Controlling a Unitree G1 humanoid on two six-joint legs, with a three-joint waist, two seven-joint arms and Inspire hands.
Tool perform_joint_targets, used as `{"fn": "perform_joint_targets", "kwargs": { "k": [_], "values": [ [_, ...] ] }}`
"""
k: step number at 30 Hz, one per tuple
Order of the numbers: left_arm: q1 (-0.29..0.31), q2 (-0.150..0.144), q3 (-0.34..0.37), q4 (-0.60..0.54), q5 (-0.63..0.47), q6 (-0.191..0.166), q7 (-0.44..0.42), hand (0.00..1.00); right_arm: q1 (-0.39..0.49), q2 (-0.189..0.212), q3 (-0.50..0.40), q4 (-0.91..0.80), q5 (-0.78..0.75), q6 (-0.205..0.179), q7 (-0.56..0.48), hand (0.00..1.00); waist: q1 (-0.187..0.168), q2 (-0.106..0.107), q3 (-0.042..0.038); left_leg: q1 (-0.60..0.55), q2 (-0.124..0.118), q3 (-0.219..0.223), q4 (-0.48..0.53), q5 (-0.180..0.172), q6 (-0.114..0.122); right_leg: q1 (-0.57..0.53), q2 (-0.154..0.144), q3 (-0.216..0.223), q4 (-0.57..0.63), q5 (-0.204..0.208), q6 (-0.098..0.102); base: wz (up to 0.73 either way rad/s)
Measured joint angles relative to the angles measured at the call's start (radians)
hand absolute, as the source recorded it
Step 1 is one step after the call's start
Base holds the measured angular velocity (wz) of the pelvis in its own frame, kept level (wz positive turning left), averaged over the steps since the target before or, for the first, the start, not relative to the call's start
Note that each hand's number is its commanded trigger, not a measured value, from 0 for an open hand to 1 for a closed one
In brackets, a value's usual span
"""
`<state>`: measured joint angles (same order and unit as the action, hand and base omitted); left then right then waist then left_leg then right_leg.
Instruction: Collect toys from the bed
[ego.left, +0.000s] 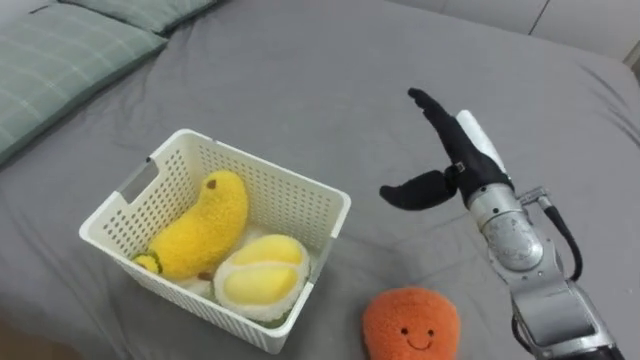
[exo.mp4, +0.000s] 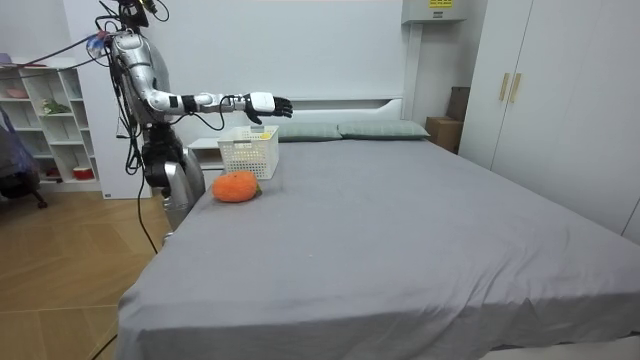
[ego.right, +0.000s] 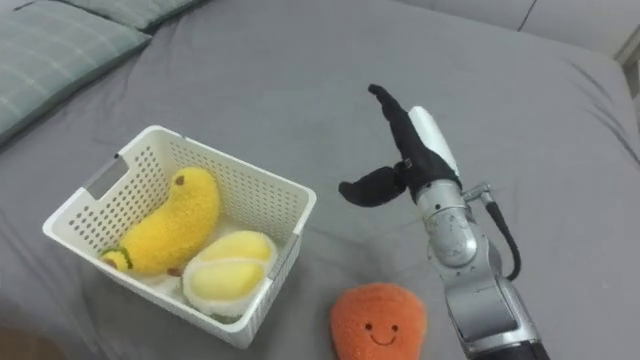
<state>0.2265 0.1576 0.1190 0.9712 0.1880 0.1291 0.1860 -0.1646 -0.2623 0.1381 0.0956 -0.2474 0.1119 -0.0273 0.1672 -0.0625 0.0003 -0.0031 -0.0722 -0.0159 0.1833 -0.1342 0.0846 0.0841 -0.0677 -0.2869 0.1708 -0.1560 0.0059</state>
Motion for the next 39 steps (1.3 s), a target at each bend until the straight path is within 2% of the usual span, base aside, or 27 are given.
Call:
{"fn": "perform_joint_targets", "kwargs": {
  "k": [3,12,17,20,25,30,33,35,39],
  "values": [
    [0.003,-0.003,0.007,0.000,0.000,-0.008,0.000,0.00,0.036,0.000,-0.040,-0.001,0.016,-0.026,-0.024,0.00,-0.005,0.000,0.0001,0.009,0.004,0.014,-0.007,-0.003,0.001,0.003,0.002,0.011,0.000,0.000,0.000,-0.14],
    [-0.001,-0.025,0.017,0.000,-0.002,-0.024,0.009,0.00,0.113,-0.001,-0.059,-0.040,0.054,-0.030,-0.034,0.00,-0.054,0.015,-0.0029,0.021,0.010,0.041,-0.017,-0.005,-0.001,-0.002,0.011,0.041,-0.001,0.001,-0.001,-0.10],
    [-0.013,-0.030,0.013,0.034,-0.108,-0.037,0.017,0.00,0.178,0.004,-0.060,-0.046,0.068,-0.033,-0.019,0.00,-0.080,0.023,-0.0038,0.035,0.011,0.054,-0.032,-0.006,0.000,0.002,0.016,0.062,-0.002,0.001,-0.001,-0.09],
    [-0.016,-0.031,0.012,0.053,-0.119,-0.044,0.020,0.00,0.218,0.006,-0.064,-0.042,0.068,-0.033,-0.016,0.00,-0.088,0.024,-0.0035,0.032,0.012,0.060,-0.032,-0.007,0.000,-0.006,0.016,0.069,-0.001,0.001,-0.001,-0.10],
    [-0.022,-0.032,0.011,0.068,-0.119,-0.048,0.027,0.00,0.240,0.021,-0.065,-0.022,0.072,-0.029,-0.014,0.00,-0.084,0.021,-0.0034,0.017,0.021,0.096,-0.031,-0.010,-0.001,-0.036,0.019,0.094,0.002,0.006,-0.003,-0.18],
    [-0.028,-0.033,-0.015,0.064,-0.119,-0.055,0.046,0.00,0.275,0.037,-0.061,0.029,0.084,-0.029,-0.001,0.00,-0.085,0.020,-0.0030,0.012,0.022,0.098,-0.031,-0.013,-0.001,-0.048,0.023,0.096,0.000,0.006,-0.003,-0.02],
    [-0.030,-0.033,-0.018,0.060,-0.119,-0.056,0.047,0.00,0.289,0.050,-0.062,0.047,0.079,-0.027,0.004,0.00,-0.084,0.028,0.0003,0.008,0.024,0.106,-0.034,-0.014,-0.002,-0.055,0.025,0.108,-0.001,0.006,-0.003,-0.09],
    [-0.027,-0.034,-0.024,0.051,-0.119,-0.056,0.048,0.00,0.292,0.063,-0.060,0.047,0.079,-0.027,0.012,0.00,-0.084,0.038,-0.0016,0.005,0.027,0.121,-0.037,-0.016,-0.003,-0.065,0.029,0.123,0.000,0.007,-0.004,-0.22],
    [-0.019,-0.035,-0.026,0.030,-0.146,-0.065,0.051,0.00,0.303,0.064,-0.059,0.055,0.081,-0.027,0.019,0.00,-0.084,0.048,-0.0007,0.009,0.027,0.123,-0.041,-0.017,-0.004,-0.065,0.032,0.135,-0.001,0.007,-0.004,-0.06]
  ]
}}
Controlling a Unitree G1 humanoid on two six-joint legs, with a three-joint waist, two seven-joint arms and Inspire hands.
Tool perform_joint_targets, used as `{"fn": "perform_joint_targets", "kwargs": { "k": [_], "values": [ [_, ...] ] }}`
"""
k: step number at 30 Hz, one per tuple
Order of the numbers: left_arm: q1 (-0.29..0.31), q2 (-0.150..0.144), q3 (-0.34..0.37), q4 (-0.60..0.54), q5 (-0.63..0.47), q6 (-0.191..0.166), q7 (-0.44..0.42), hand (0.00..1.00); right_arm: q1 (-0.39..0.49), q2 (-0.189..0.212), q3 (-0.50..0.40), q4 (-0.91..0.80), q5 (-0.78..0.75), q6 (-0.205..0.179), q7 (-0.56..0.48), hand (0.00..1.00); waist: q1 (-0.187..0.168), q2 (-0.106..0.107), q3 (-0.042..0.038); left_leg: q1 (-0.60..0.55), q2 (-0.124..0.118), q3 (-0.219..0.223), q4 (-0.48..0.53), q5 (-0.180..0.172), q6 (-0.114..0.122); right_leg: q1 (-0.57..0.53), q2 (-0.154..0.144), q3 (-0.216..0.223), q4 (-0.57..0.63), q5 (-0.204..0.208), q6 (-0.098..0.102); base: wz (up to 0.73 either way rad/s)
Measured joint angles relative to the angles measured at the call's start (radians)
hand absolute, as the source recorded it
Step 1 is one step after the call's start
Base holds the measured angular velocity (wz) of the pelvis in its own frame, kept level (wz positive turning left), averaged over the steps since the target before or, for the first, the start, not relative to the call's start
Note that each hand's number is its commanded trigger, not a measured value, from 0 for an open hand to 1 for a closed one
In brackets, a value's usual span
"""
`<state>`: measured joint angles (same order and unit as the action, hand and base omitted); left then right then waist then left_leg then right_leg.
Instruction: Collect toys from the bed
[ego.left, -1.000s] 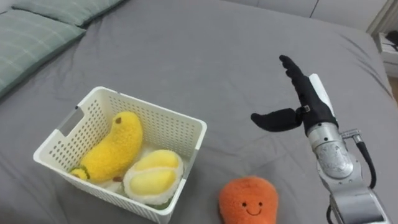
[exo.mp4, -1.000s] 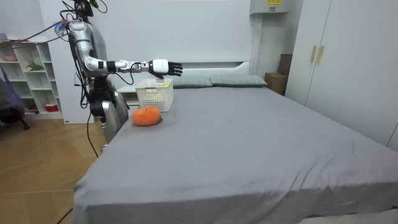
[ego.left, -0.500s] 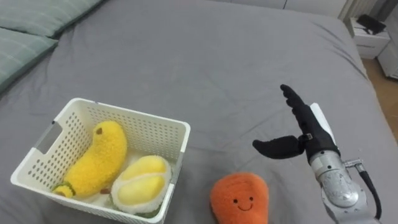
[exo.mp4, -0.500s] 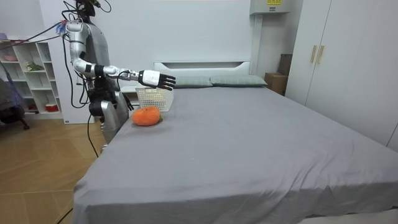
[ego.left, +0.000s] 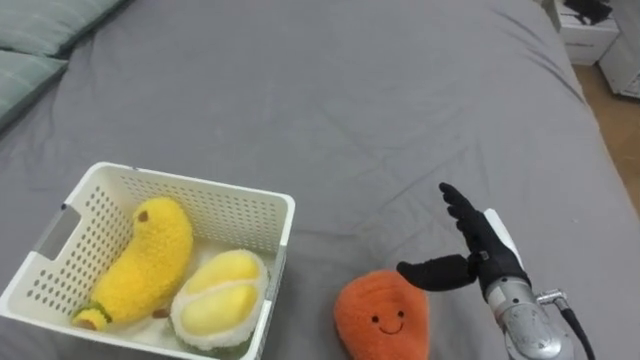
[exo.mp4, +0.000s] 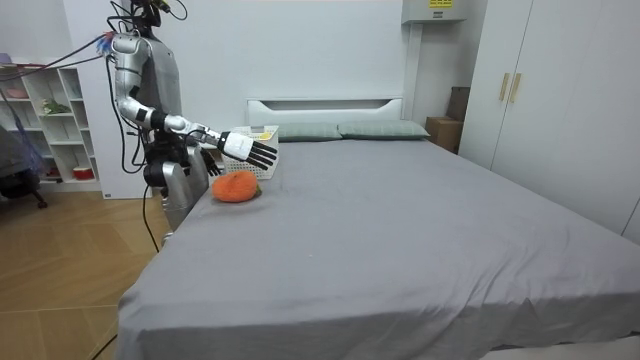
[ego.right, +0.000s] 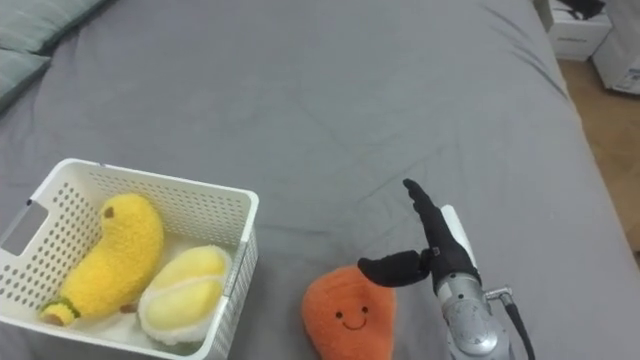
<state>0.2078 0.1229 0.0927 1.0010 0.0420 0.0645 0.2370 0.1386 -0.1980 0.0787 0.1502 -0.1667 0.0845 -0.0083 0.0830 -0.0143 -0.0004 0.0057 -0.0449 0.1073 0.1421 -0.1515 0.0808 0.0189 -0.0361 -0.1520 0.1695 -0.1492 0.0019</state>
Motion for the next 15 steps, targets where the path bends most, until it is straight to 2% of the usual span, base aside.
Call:
{"fn": "perform_joint_targets", "kwargs": {
  "k": [6,8,12,15],
  "values": [
    [-0.004,-0.005,-0.001,-0.007,-0.011,-0.001,0.012,0.00,0.001,0.007,0.018,0.053,-0.001,0.000,0.022,0.00,-0.001,0.006,0.0016,-0.003,0.001,0.003,0.000,-0.002,0.000,-0.003,0.002,0.001,0.000,0.000,0.000,-0.01],
    [-0.007,-0.006,-0.005,-0.001,-0.012,-0.001,0.017,0.00,-0.001,0.010,0.018,0.083,-0.004,0.001,0.032,0.00,0.000,0.008,-0.0010,-0.016,0.001,0.005,0.001,-0.002,0.000,-0.017,0.001,0.005,0.002,0.000,0.000,-0.02],
    [-0.020,-0.014,-0.039,0.009,-0.036,0.000,0.017,0.00,-0.004,0.011,0.024,0.100,-0.038,0.002,0.035,0.00,0.003,0.014,-0.0025,-0.048,0.002,0.015,0.006,-0.002,0.000,-0.053,0.002,0.011,0.006,0.003,0.000,-0.08],
    [-0.042,-0.016,-0.075,0.050,-0.101,0.000,0.019,0.00,-0.016,0.014,0.060,0.103,-0.039,0.003,0.038,0.00,-0.003,0.015,-0.0020,-0.065,0.003,0.015,0.009,-0.001,0.000,-0.063,0.002,0.001,0.003,0.005,-0.001,0.03]
  ]
}}
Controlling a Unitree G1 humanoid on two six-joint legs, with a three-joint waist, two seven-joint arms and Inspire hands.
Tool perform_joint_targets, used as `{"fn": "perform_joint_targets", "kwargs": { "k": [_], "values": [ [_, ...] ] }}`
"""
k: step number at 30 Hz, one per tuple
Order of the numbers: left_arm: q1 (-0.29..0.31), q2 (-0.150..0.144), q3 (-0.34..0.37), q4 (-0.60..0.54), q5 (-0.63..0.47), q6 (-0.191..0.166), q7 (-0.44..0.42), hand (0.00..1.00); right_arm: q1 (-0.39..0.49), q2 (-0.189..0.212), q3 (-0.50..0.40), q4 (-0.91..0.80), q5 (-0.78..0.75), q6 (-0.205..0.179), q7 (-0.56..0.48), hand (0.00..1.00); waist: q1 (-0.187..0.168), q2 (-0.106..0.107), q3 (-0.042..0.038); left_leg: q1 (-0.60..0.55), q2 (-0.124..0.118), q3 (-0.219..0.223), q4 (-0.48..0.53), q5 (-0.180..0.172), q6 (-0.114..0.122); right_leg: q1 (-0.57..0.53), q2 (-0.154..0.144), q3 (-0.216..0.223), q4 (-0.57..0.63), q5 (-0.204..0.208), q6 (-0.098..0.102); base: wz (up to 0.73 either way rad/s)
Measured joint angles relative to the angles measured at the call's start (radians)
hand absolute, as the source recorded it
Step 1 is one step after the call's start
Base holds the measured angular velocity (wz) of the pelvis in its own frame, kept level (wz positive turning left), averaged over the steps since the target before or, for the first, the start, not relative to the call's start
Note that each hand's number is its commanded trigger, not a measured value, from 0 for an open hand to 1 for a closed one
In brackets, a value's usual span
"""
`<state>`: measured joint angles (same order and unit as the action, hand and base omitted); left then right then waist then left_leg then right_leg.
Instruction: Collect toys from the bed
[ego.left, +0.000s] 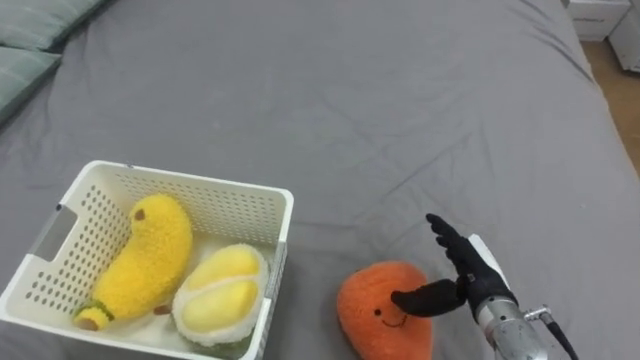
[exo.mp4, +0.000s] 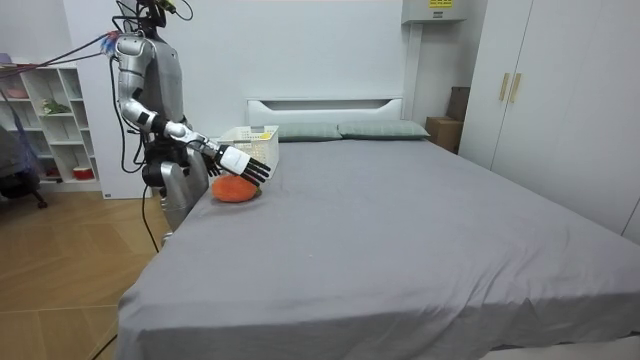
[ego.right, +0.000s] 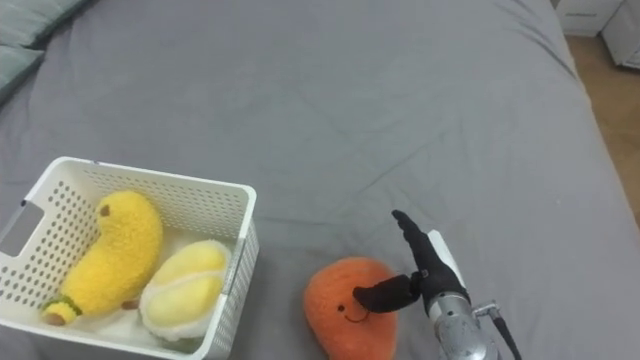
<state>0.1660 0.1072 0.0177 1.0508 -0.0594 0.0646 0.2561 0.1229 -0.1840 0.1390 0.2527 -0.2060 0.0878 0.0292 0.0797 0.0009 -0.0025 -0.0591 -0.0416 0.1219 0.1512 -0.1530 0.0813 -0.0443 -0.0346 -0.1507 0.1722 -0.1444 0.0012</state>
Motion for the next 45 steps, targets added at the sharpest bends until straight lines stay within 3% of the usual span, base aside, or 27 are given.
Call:
{"fn": "perform_joint_targets", "kwargs": {
  "k": [5,13,28,29,30,31,32,33,45],
  "values": [
    [-0.039,-0.001,-0.061,0.015,-0.032,0.000,-0.009,0.00,-0.060,0.017,0.023,0.076,0.006,-0.001,0.018,0.00,-0.009,-0.002,0.0050,-0.011,0.001,-0.001,0.000,-0.001,0.000,-0.007,0.000,-0.005,-0.003,0.000,0.000,0.02],
    [-0.067,0.004,-0.073,0.030,-0.046,-0.001,-0.038,0.00,-0.131,0.017,0.094,0.212,0.047,-0.011,0.064,0.00,-0.015,-0.001,0.0102,-0.052,0.001,-0.005,0.003,0.000,0.000,-0.047,-0.002,-0.016,-0.003,0.001,-0.001,0.01],
    [-0.077,0.026,-0.082,0.036,-0.069,-0.004,-0.072,0.00,-0.206,0.017,0.116,0.370,0.045,-0.046,0.086,0.00,-0.015,-0.024,0.0133,-0.076,-0.004,-0.040,0.001,0.000,0.001,-0.061,-0.008,-0.046,-0.004,0.001,-0.001,0.05],
    [-0.077,0.026,-0.083,0.035,-0.070,-0.004,-0.072,0.00,-0.212,0.018,0.118,0.390,0.049,-0.047,0.088,0.13,-0.015,-0.026,0.0122,-0.076,-0.004,-0.040,0.002,0.000,0.001,-0.060,-0.008,-0.046,-0.004,0.001,-0.001,0.04],
    [-0.077,0.026,-0.083,0.034,-0.071,-0.004,-0.072,0.00,-0.217,0.018,0.119,0.403,0.049,-0.048,0.089,0.56,-0.014,-0.027,0.0120,-0.076,-0.005,-0.040,0.002,0.000,0.001,-0.060,-0.008,-0.047,-0.004,0.001,-0.001,0.00],
    [-0.077,0.027,-0.084,0.033,-0.083,-0.004,-0.072,0.00,-0.227,0.018,0.124,0.418,0.050,-0.049,0.091,0.63,-0.013,-0.028,0.0122,-0.076,-0.005,-0.040,0.002,0.000,0.001,-0.060,-0.007,-0.047,-0.004,0.001,-0.001,0.00],
    [-0.077,0.027,-0.086,0.033,-0.087,-0.004,-0.072,0.00,-0.235,0.020,0.124,0.435,0.051,-0.056,0.093,0.95,-0.013,-0.029,0.0121,-0.076,-0.006,-0.042,0.003,0.000,0.002,-0.059,-0.007,-0.050,-0.004,0.001,-0.001,0.03],
    [-0.077,0.028,-0.089,0.033,-0.087,-0.004,-0.072,0.00,-0.237,0.020,0.124,0.444,0.051,-0.058,0.093,1.00,-0.013,-0.029,0.0119,-0.076,-0.006,-0.043,0.003,0.001,0.002,-0.059,-0.007,-0.052,-0.004,0.001,-0.001,0.04],
    [-0.078,0.031,-0.089,0.032,-0.084,-0.010,-0.073,0.00,-0.249,0.020,0.123,0.446,0.021,-0.060,0.095,1.00,-0.003,-0.036,0.0124,-0.079,-0.006,-0.046,0.004,0.001,0.002,-0.060,-0.008,-0.055,-0.004,0.001,-0.001,0.00]
  ]
}}
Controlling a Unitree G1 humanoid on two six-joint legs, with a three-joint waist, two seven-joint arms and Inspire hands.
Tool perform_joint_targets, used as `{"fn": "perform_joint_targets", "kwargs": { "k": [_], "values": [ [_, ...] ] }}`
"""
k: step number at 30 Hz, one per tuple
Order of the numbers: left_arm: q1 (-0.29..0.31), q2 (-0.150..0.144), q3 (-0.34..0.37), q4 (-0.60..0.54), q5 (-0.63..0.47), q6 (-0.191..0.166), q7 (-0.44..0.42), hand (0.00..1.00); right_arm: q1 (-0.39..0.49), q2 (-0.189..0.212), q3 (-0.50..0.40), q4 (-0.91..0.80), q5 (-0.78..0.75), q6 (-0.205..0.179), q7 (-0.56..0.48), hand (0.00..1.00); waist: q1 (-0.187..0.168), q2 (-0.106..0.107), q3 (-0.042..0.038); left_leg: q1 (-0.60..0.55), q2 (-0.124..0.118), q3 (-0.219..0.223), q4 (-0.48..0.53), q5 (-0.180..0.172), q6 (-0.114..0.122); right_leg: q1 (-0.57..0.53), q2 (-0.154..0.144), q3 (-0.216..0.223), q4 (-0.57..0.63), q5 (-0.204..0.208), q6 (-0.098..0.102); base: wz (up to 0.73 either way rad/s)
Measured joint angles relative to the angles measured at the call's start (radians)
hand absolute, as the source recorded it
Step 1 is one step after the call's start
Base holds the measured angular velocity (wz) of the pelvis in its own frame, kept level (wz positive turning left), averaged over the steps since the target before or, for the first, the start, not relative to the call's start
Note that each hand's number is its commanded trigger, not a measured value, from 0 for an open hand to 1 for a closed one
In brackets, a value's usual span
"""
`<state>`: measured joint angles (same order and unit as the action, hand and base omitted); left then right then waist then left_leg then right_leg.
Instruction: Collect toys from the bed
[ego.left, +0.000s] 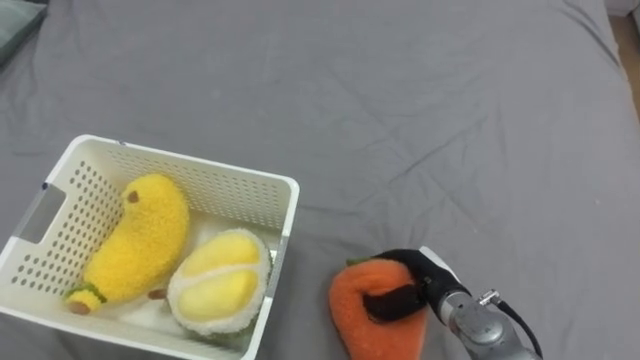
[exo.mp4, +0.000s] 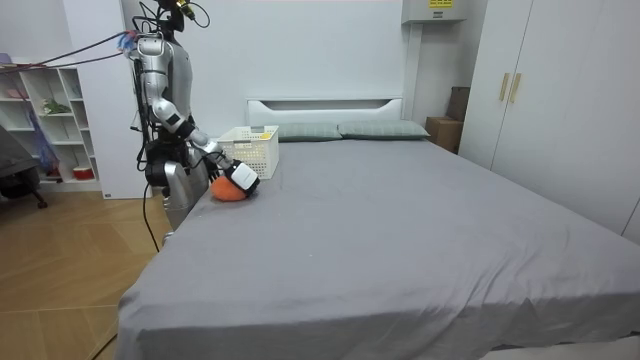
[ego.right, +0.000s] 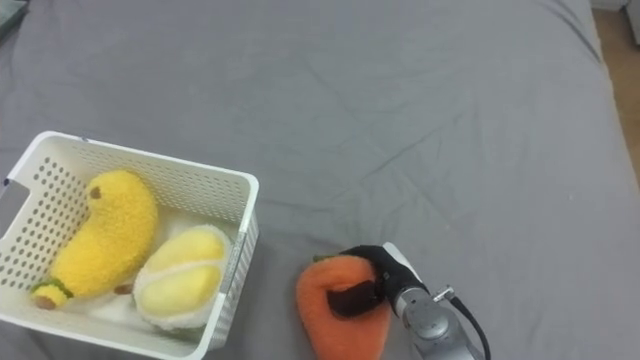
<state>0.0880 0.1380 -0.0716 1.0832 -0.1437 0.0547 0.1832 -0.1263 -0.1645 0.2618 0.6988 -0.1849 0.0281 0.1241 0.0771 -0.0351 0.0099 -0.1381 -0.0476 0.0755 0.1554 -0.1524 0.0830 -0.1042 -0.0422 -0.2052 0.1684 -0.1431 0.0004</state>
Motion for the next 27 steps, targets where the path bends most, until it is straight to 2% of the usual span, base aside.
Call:
{"fn": "perform_joint_targets", "kwargs": {
  "k": [12,20,22,27],
  "values": [
    [0.001,0.000,0.009,0.000,0.000,0.000,-0.017,0.00,0.001,0.000,0.000,-0.004,-0.061,0.017,0.027,1.00,0.008,-0.002,-0.0010,0.007,0.000,-0.006,0.006,0.000,0.000,0.014,-0.006,0.000,-0.002,0.000,0.000,0.00],
    [0.006,0.000,0.013,-0.001,0.000,0.000,-0.020,0.00,0.026,-0.002,0.001,-0.010,-0.060,0.018,0.032,1.00,0.011,-0.005,-0.0014,0.031,-0.002,-0.022,0.011,0.000,0.000,0.047,-0.006,-0.021,-0.002,0.000,0.000,0.06],
    [0.008,0.000,0.019,-0.002,0.001,0.000,-0.020,0.00,0.038,-0.006,0.000,-0.057,-0.057,0.031,0.032,1.00,0.011,-0.005,-0.0014,0.036,-0.003,-0.022,0.012,0.000,0.000,0.052,-0.005,-0.020,-0.002,0.000,0.000,0.00],
    [0.021,-0.002,0.049,-0.003,0.001,0.000,-0.018,0.00,0.060,-0.010,-0.017,-0.163,-0.057,0.037,0.032,1.00,0.011,-0.006,-0.0013,0.079,-0.003,-0.025,0.008,0.000,0.000,0.096,-0.001,-0.018,-0.009,0.000,0.001,0.00]
  ]
}}
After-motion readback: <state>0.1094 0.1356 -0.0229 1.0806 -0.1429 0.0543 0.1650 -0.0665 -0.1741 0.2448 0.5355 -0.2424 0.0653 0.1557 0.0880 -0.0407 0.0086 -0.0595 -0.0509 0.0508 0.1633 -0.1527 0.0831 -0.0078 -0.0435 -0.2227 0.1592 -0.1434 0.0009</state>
